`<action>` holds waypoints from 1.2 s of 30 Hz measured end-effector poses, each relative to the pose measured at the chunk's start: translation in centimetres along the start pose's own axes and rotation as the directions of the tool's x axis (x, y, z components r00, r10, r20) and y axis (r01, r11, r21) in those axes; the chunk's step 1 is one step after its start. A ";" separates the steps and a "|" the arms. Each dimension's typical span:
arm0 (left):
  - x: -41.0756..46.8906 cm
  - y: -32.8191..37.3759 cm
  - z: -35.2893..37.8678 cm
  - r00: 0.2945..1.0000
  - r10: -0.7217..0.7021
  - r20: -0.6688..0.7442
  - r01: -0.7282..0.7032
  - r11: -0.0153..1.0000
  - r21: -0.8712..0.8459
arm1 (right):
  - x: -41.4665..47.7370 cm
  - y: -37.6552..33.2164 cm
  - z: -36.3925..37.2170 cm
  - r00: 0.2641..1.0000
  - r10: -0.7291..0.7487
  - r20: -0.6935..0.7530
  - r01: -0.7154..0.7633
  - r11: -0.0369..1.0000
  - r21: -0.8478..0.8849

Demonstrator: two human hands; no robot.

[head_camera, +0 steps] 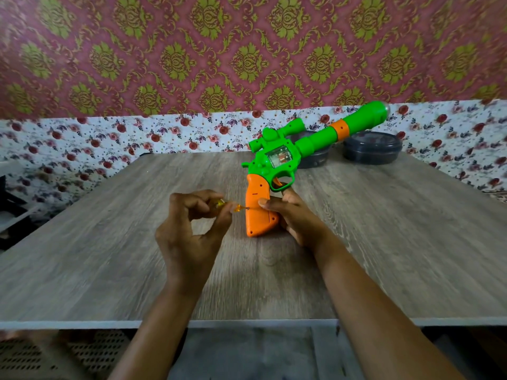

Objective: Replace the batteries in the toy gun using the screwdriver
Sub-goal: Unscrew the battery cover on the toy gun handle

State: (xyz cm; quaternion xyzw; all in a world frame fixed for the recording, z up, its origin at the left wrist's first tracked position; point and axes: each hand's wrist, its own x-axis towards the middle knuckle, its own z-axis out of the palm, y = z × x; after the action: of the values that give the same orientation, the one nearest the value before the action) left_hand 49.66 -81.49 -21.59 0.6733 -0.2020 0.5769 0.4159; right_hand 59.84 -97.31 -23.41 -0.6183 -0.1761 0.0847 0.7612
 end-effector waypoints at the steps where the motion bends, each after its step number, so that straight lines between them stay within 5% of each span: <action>1: 0.0 0.0 0.0 1.000 -0.009 0.000 0.009 1.000 0.004 | 0.0 0.0 0.0 1.000 -0.002 0.001 0.002 1.000 0.000; 14: 0.1 -0.4 -0.1 0.989 0.080 0.122 -0.100 0.981 0.164 | 0.1 0.0 0.0 0.999 0.017 -0.029 -0.017 1.000 0.006; 24: 0.0 -0.3 -0.1 0.994 -0.045 0.100 0.040 0.998 0.054 | 0.2 0.2 0.0 1.000 -0.014 0.008 0.014 0.999 0.028; 36: -0.1 -0.5 -0.1 0.992 0.004 0.124 -0.013 0.997 0.070 | 0.3 0.1 -0.1 1.000 -0.008 0.005 0.007 1.000 0.017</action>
State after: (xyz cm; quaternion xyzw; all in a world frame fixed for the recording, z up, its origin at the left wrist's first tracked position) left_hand 50.00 -81.13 -21.85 0.7213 -0.2100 0.5425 0.3759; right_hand 60.16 -97.32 -23.52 -0.6108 -0.1795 0.0849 0.7664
